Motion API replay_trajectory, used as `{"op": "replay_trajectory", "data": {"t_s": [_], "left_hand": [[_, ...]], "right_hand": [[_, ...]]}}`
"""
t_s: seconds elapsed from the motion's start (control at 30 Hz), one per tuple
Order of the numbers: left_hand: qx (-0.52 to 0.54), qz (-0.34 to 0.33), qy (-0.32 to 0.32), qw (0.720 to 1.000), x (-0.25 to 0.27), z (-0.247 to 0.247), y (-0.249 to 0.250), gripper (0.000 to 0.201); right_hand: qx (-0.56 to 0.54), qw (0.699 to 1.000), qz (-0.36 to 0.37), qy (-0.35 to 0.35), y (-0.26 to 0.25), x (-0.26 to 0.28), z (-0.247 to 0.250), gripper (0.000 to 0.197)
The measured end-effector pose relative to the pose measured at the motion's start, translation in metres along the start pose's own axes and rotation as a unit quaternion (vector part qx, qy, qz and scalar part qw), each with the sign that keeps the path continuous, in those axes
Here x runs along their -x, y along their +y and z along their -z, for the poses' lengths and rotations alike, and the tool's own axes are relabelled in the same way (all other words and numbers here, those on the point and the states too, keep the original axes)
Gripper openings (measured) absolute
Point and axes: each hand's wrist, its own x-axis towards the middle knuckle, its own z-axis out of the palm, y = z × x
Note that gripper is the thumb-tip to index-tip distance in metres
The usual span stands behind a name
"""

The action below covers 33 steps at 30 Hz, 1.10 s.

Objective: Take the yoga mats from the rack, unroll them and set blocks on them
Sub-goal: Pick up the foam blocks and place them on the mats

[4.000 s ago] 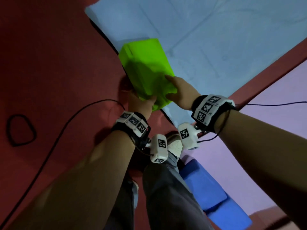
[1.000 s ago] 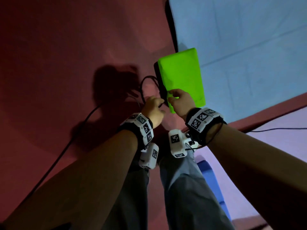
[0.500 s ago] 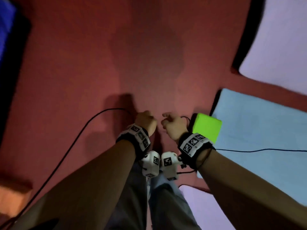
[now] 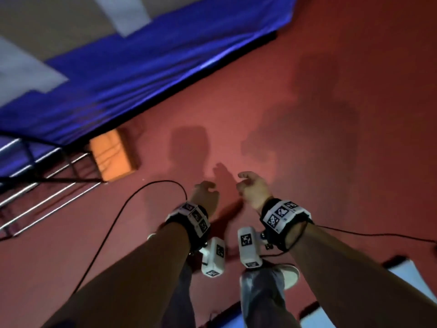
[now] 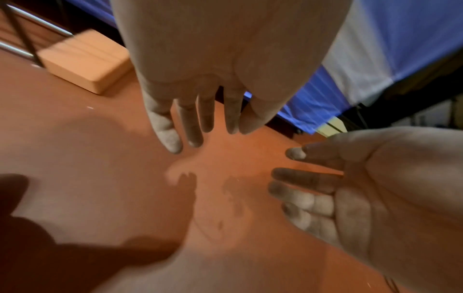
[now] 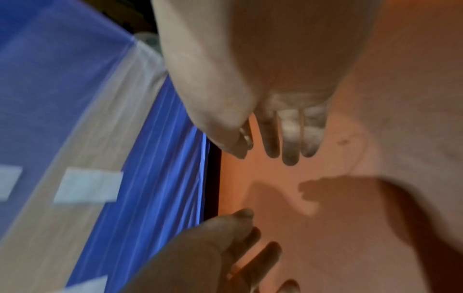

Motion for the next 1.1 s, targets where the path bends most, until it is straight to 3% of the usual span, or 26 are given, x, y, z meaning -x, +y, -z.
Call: {"op": "replay_trajectory", "data": {"t_s": [0.27,0.5,0.67,0.83,1.1], "left_hand": [[0.053,0.104,0.053,0.992,-0.070,0.196,-0.174,0.033],[0.094,0.148,0.090,0.980,-0.113,0.296,-0.260,0.037],[0.144,0.162,0.100,0.971,-0.152,0.319,-0.279,0.045],[0.214,0.162,0.137,0.953,-0.222,0.318,-0.298,0.050],[0.268,0.198,0.183,0.925,-0.327,0.285,-0.357,0.080]], "right_hand": [[0.087,0.990,-0.030,-0.106,-0.060,-0.064,-0.246,0.031],[0.158,0.973,-0.041,-0.163,-0.084,-0.094,-0.383,0.038],[0.204,0.958,-0.055,-0.195,-0.095,-0.135,-0.429,0.040],[0.232,0.953,-0.024,-0.192,-0.095,-0.210,-0.469,0.035],[0.269,0.944,0.006,-0.192,-0.061,-0.317,-0.509,0.072]]}}
